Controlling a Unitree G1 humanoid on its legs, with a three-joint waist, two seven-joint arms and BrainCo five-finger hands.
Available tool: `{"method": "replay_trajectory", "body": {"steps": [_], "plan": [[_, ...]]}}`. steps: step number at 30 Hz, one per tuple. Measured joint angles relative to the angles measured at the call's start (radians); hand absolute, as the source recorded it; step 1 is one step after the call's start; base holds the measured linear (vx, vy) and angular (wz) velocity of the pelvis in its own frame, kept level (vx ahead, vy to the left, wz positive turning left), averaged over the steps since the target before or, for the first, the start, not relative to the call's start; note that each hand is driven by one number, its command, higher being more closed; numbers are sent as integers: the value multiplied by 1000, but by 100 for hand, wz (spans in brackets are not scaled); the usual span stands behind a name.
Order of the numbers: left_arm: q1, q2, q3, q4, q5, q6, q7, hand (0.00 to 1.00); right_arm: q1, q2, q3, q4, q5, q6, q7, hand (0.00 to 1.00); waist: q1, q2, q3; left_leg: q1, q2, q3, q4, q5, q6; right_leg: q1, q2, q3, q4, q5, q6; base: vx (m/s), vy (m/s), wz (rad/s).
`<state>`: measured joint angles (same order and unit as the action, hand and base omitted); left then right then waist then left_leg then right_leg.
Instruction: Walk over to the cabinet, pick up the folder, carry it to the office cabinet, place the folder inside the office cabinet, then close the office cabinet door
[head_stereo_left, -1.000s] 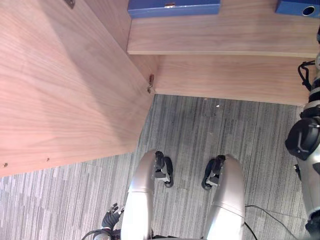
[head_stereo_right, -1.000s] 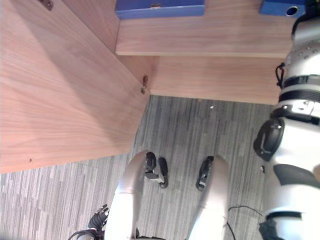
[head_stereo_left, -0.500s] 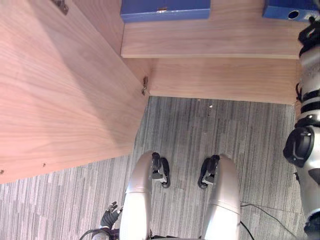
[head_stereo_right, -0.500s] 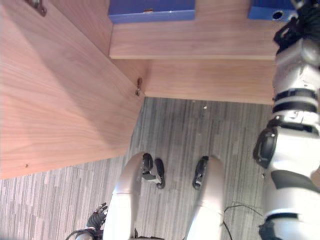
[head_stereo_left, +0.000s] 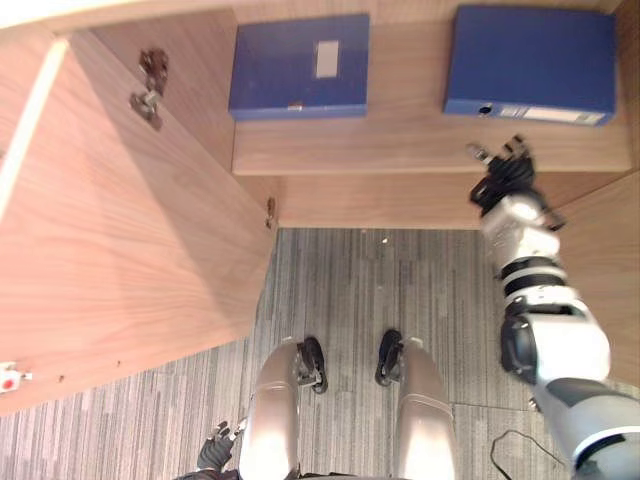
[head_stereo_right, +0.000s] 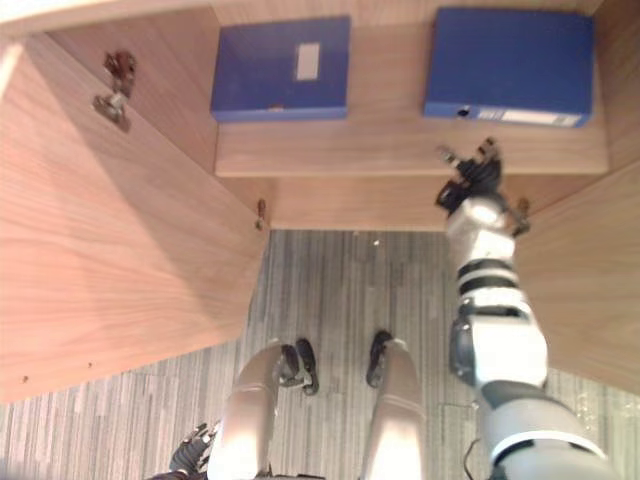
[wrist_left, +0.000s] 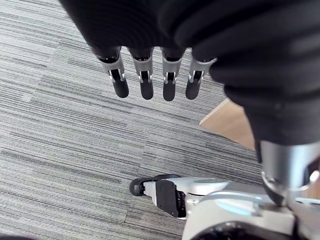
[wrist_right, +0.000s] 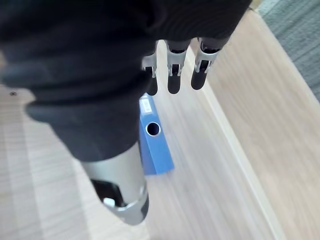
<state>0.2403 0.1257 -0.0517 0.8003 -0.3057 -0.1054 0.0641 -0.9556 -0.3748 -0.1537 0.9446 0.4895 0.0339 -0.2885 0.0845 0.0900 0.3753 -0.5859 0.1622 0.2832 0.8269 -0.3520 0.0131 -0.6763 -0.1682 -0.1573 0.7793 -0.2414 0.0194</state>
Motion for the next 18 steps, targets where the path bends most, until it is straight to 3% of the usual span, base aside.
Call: {"method": "replay_trajectory", "body": {"steps": [5, 8, 11, 15, 18], "plan": [[11, 7, 18, 16, 24, -3, -1, 0, 157, 165, -23, -10, 0, -29, -3, 0, 6, -33, -67, 178, 0, 45, -250, 101, -16, 205, -1, -122, -285, 111, -3, 82, 39, -16], [-10, 11, 38, 30, 54, -13, -4, 0, 362, 265, -97, -22, 0, -51, 2, 0, -4, -53, -146, 292, -22, 29, -411, 166, -45, 335, 19, -180, -433, 155, -6, 121, -55, 19], [-26, 0, 73, 96, 102, -13, -3, 0, 576, 328, -123, -7, -3, -66, 8, 0, -25, -56, -211, 408, -55, 7, -578, 233, -63, 448, 36, -209, -554, 192, 5, 143, -62, 27], [-61, -6, 103, 122, 166, -5, 3, 0, 742, 364, -146, 68, -5, -72, 24, 0, -51, -64, -253, 528, -92, 0, -781, 326, -68, 553, 64, -223, -721, 264, 15, 75, -16, 10], [-130, -31, 101, 139, 180, -4, 22, 0, 805, 380, -182, 124, -47, -76, 30, 0, -77, -79, -268, 564, -109, -17, -824, 347, -65, 603, 67, -232, -784, 295, 23, -12, 11, 11]]}}
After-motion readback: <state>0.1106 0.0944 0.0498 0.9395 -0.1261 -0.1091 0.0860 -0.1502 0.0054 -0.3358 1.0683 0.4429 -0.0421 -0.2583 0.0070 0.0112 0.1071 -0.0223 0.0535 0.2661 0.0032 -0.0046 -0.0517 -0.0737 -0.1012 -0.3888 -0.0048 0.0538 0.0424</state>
